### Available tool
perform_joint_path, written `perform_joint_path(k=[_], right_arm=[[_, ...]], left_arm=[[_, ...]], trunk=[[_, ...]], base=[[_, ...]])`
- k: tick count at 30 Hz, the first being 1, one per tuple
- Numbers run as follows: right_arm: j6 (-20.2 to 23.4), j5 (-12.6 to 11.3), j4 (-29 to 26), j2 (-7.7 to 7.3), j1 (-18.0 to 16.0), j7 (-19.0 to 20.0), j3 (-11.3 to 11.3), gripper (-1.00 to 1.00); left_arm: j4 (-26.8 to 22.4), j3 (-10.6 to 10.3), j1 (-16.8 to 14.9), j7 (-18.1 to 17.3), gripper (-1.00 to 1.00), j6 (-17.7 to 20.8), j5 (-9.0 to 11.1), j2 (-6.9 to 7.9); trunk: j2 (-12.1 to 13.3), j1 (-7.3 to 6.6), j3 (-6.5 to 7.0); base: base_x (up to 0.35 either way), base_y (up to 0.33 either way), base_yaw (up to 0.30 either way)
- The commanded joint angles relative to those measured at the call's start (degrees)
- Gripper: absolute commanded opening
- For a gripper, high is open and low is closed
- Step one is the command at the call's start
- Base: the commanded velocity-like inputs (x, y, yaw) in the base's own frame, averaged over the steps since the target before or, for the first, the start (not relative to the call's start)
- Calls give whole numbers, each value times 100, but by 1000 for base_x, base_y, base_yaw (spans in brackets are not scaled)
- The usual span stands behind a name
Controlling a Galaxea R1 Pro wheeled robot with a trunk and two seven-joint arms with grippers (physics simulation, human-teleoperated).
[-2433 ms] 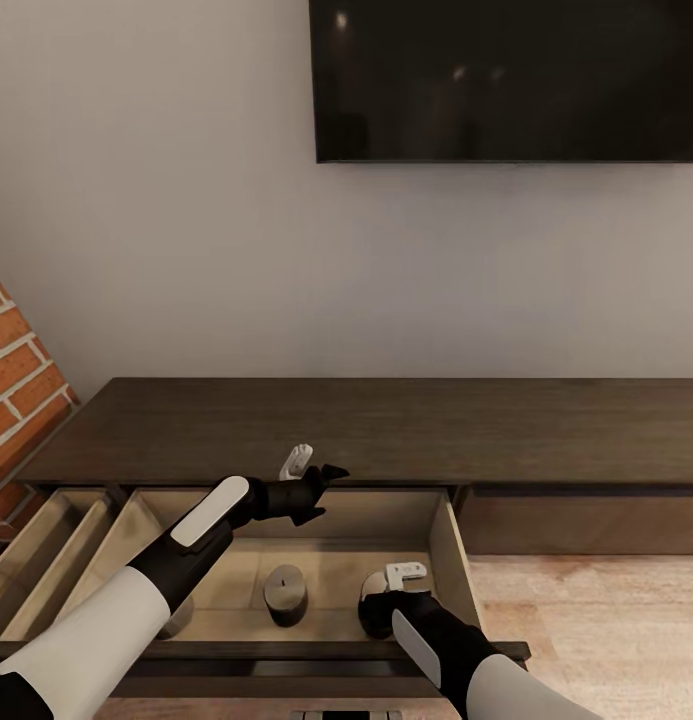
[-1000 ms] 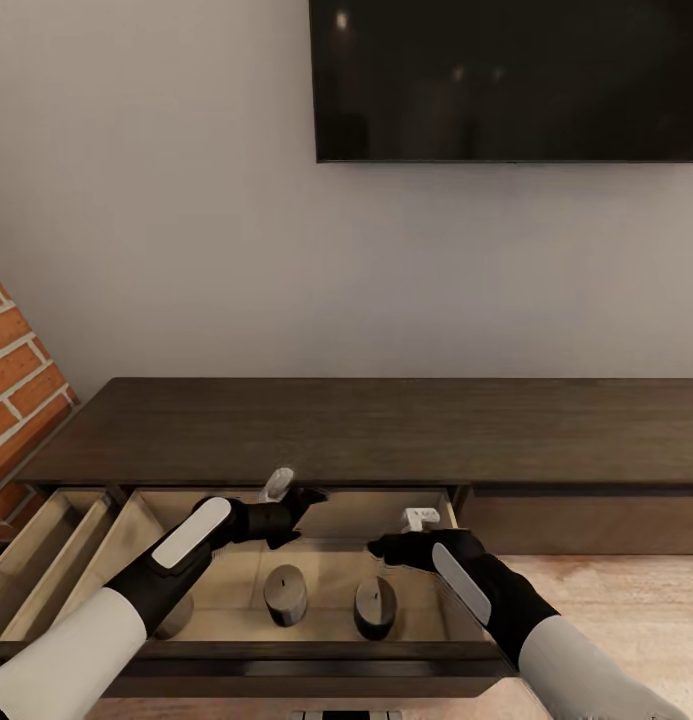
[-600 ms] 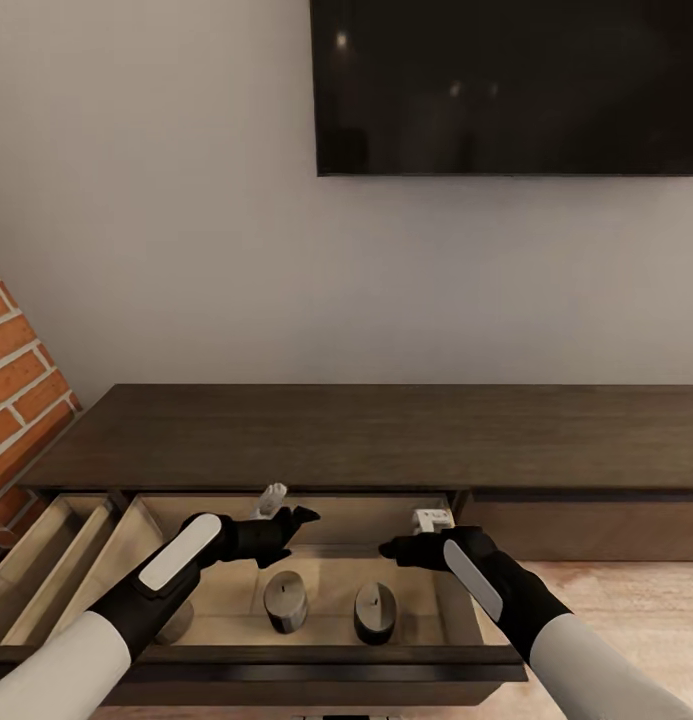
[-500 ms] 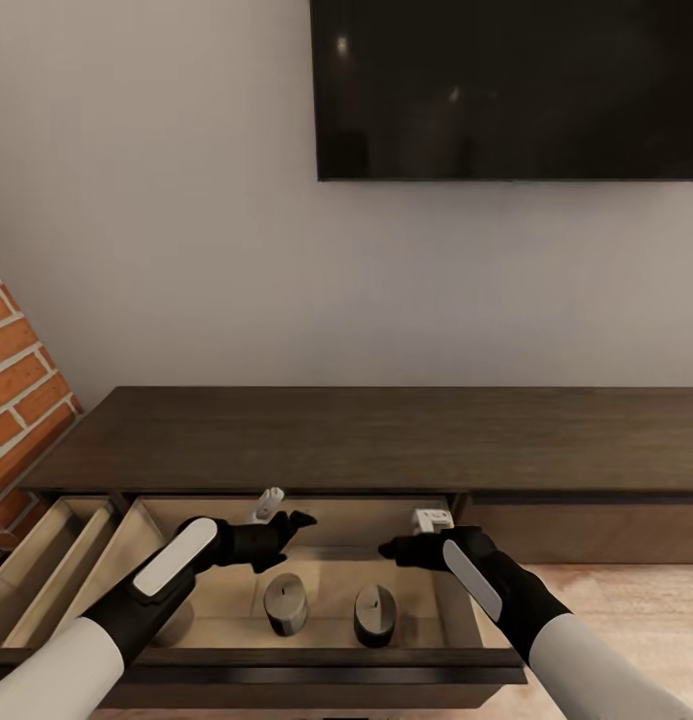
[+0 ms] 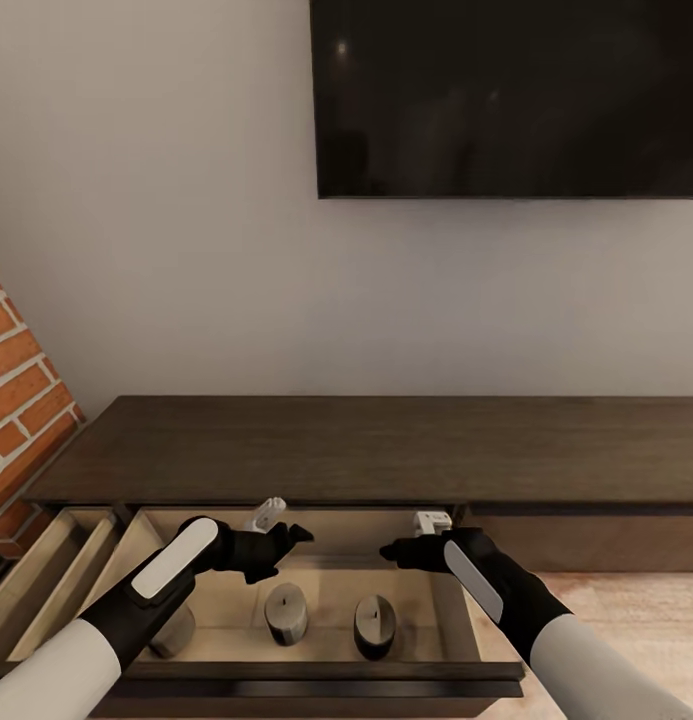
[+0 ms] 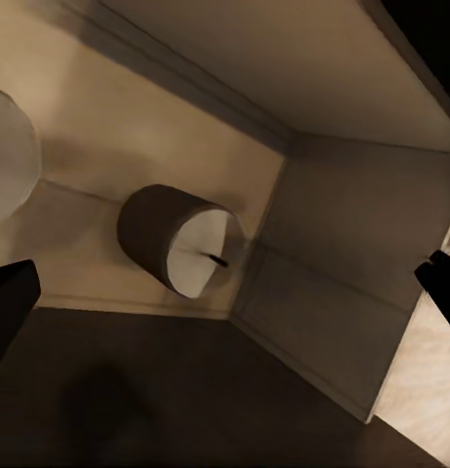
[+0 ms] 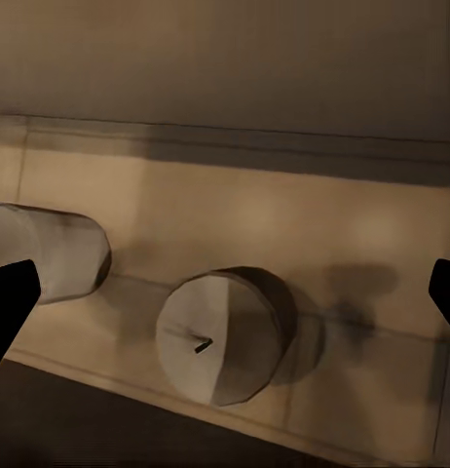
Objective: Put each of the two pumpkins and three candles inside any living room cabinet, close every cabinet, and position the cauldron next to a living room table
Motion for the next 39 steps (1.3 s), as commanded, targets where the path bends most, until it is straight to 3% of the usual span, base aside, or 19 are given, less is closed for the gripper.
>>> perform_joint_path(k=[1,39], right_arm=[[0,0,139,10,0,0,-9,100],[70,-9,306,17,0,8,-19,100]], left_arm=[[-3,-1,3,6,100,3,-1,0],[34,7,0,13,100,4,-10,22]], trunk=[[42,-22,18],[1566,-857,714]], base=[[0,0,0],[0,0,-10]])
